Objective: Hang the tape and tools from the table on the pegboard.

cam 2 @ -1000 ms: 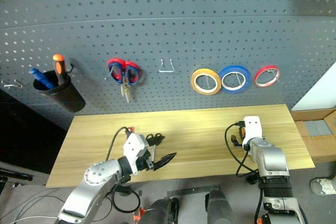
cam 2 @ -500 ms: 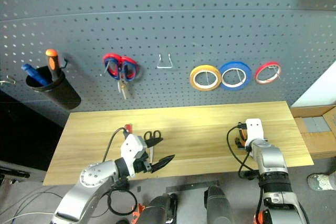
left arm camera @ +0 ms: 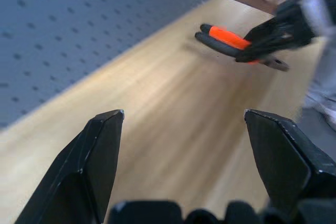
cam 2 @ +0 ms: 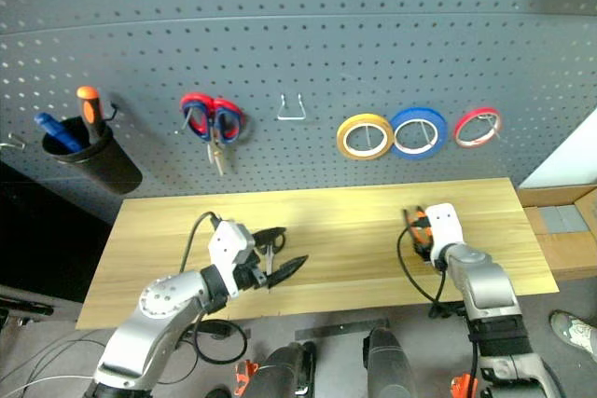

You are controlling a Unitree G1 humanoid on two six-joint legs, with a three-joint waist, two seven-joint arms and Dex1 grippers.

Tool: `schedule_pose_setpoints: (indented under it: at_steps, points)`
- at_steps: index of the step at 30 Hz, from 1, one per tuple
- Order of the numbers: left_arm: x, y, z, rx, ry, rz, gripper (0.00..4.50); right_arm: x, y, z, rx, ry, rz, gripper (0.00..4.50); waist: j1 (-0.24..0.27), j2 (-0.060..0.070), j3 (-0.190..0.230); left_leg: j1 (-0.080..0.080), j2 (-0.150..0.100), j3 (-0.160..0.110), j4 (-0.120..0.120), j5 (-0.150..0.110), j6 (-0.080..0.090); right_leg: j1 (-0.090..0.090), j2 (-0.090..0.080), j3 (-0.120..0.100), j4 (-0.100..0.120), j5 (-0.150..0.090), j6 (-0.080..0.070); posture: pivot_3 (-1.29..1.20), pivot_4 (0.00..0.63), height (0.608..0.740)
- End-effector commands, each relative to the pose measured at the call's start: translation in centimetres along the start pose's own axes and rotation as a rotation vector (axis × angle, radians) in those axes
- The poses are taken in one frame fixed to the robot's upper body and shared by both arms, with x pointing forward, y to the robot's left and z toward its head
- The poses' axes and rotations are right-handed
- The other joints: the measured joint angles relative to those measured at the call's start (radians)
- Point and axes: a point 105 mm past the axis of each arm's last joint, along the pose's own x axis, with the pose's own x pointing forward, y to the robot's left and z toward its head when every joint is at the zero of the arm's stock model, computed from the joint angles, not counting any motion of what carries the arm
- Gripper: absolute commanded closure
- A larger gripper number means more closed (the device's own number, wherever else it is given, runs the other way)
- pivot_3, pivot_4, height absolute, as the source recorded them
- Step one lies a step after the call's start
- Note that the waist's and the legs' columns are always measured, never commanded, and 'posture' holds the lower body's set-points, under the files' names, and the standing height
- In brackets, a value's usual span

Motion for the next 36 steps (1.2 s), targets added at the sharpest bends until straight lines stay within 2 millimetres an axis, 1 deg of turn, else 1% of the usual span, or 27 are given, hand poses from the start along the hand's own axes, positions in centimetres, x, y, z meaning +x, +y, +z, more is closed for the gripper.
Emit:
schedule_pose_setpoints:
  at_steps: [1, 3, 4, 6, 7, 10, 13, 15, 17, 19, 21, 24, 27, 29, 32, 36]
  points:
    - [-0.8, 0.7, 2.4, 0.095, -0.121, 0.078, 0.56, -3.1, 5.1, 6.4, -0.116, -0.256, 0.309, 2.3, 0.0, 0.0, 0.0, 0.0, 0.0, 0.0, 0.0, 0.0, 0.0, 0.0, 0.0, 0.0, 0.0, 0.0, 0.0, -0.14, 0.232, 0.74]
    - [-1.1, 1.5, 3.1, 0.114, -0.205, 0.175, 0.56, -4.2, 6.5, 8.7, -0.12, -0.336, 0.43, 2.3, 0.003, -0.001, -0.001, 0.0, 0.0, 0.0, 0.0, 0.0, -0.001, 0.0, 0.0, 0.001, -0.001, 0.001, 0.0, -0.14, 0.214, 0.74]
    - [-1.3, 1.8, 3.2, 0.104, -0.226, 0.211, 0.56, -5.0, 7.4, 10.2, -0.147, -0.404, 0.494, 2.3, 0.008, -0.001, -0.001, 0.0, 0.0, 0.0, 0.0, -0.001, -0.001, 0.0, 0.0, 0.001, -0.001, 0.001, 0.0, -0.14, 0.21, 0.74]
    - [-1.6, 1.8, 3.6, 0.112, -0.258, 0.236, 0.56, -6.2, 8.9, 12.5, -0.197, -0.513, 0.582, 2.3, 0.013, -0.002, -0.002, 0.0, 0.0, 0.0, 0.001, -0.001, -0.001, 0.0, 0.0, 0.001, -0.002, 0.002, 0.001, -0.14, 0.195, 0.74]
    - [-1.6, 1.8, 3.7, 0.12, -0.269, 0.255, 0.56, -6.5, 9.2, 13.6, -0.213, -0.565, 0.601, 2.3, 0.016, -0.003, -0.003, 0.0, 0.0, 0.0, 0.001, -0.001, -0.001, 0.0, 0.0, 0.001, -0.002, 0.002, 0.0, -0.13, 0.191, 0.74]
    - [-1.3, 1.6, 5.2, 0.147, -0.336, 0.276, 0.56, -6.9, 9.9, 17.2, -0.262, -0.733, 0.572, 2.3, 0.024, -0.003, -0.004, 0.0, 0.0, 0.0, 0.001, 0.0, -0.001, 0.0, 0.0, 0.0, -0.001, 0.004, -0.003, -0.11, 0.185, 0.74]
    - [-1.1, 1.8, 6.5, 0.149, -0.388, 0.309, 0.56, -7.3, 10.6, 20.9, -0.251, -0.883, 0.548, 2.3, 0.033, -0.004, -0.004, 0.0, 0.0, 0.0, 0.001, 0.0, -0.002, 0.0, 0.0, 0.0, -0.001, 0.005, -0.004, -0.09, 0.174, 0.74]
    - [-1.3, 2.2, 7.0, 0.163, -0.414, 0.339, 0.56, -7.6, 11.3, 23.2, -0.242, -0.962, 0.53, 2.3, 0.035, -0.005, -0.006, 0.0, 0.0, 0.0, 0.001, 0.001, -0.004, -0.001, 0.0, 0.001, -0.001, 0.005, -0.005, -0.08, 0.162, 0.74]
    - [-1.7, 2.8, 7.2, 0.162, -0.432, 0.383, 0.56, -7.6, 11.9, 25.4, -0.26, -1.041, 0.471, 2.3, 0.035, -0.006, -0.009, -0.002, 0.0, 0.002, 0.0, 0.003, -0.008, -0.005, 0.001, 0.003, 0.002, 0.006, -0.006, -0.07, 0.156, 0.74]
    - [-2.0, 3.1, 7.5, 0.162, -0.454, 0.417, 0.56, -7.3, 12.5, 27.1, -0.253, -1.098, 0.438, 2.3, 0.035, -0.008, -0.013, -0.002, 0.0, 0.004, 0.0, 0.004, -0.009, -0.009, 0.002, 0.005, 0.003, 0.008, -0.007, -0.06, 0.148, 0.74]
    - [-2.1, 3.1, 7.7, 0.161, -0.47, 0.447, 0.56, -6.3, 13.0, 28.1, -0.253, -1.115, 0.411, 2.3, 0.036, -0.01, -0.018, -0.002, 0.001, 0.005, -0.001, 0.004, -0.01, -0.01, 0.005, 0.008, 0.003, 0.009, -0.008, -0.05, 0.147, 0.74]
    - [-2.2, 2.9, 7.6, 0.152, -0.473, 0.464, 0.56, -4.8, 13.3, 28.9, -0.262, -1.118, 0.361, 2.3, 0.037, -0.012, -0.024, -0.002, 0.001, 0.006, 0.0, 0.004, -0.01, -0.01, 0.007, 0.01, 0.003, 0.01, -0.007, -0.04, 0.146, 0.74]
    - [-2.2, 2.8, 7.3, 0.144, -0.466, 0.48, 0.56, -3.6, 13.0, 29.6, -0.214, -1.128, 0.309, 2.3, 0.04, -0.012, -0.03, -0.002, 0.001, 0.007, 0.0, 0.004, -0.01, -0.01, 0.008, 0.012, 0.002, 0.01, -0.007, -0.03, 0.151, 0.74]
    - [-2.3, 2.7, 7.1, 0.14, -0.461, 0.489, 0.56, -2.6, 12.6, 29.7, -0.173, -1.127, 0.268, 2.3, 0.041, -0.012, -0.03, -0.002, 0.001, 0.007, 0.0, 0.004, -0.01, -0.01, 0.009, 0.013, 0.003, 0.011, -0.007, -0.03, 0.151, 0.74]
    - [-2.4, 2.5, 6.8, 0.135, -0.451, 0.498, 0.56, -0.5, 12.3, 29.1, -0.141, -1.096, 0.232, 2.3, 0.042, -0.012, -0.031, -0.001, 0.002, 0.008, 0.0, 0.004, -0.01, -0.01, 0.01, 0.014, 0.003, 0.012, -0.008, -0.01, 0.15, 0.74]
    - [-2.6, 2.3, 6.8, 0.137, -0.447, 0.499, 0.56, 0.7, 11.5, 28.8, -0.095, -1.104, 0.174, 2.3, 0.044, -0.012, -0.033, -0.001, 0.002, 0.009, 0.0, 0.004, -0.01, -0.011, 0.011, 0.015, 0.003, 0.012, -0.008, 0.0, 0.149, 0.74]
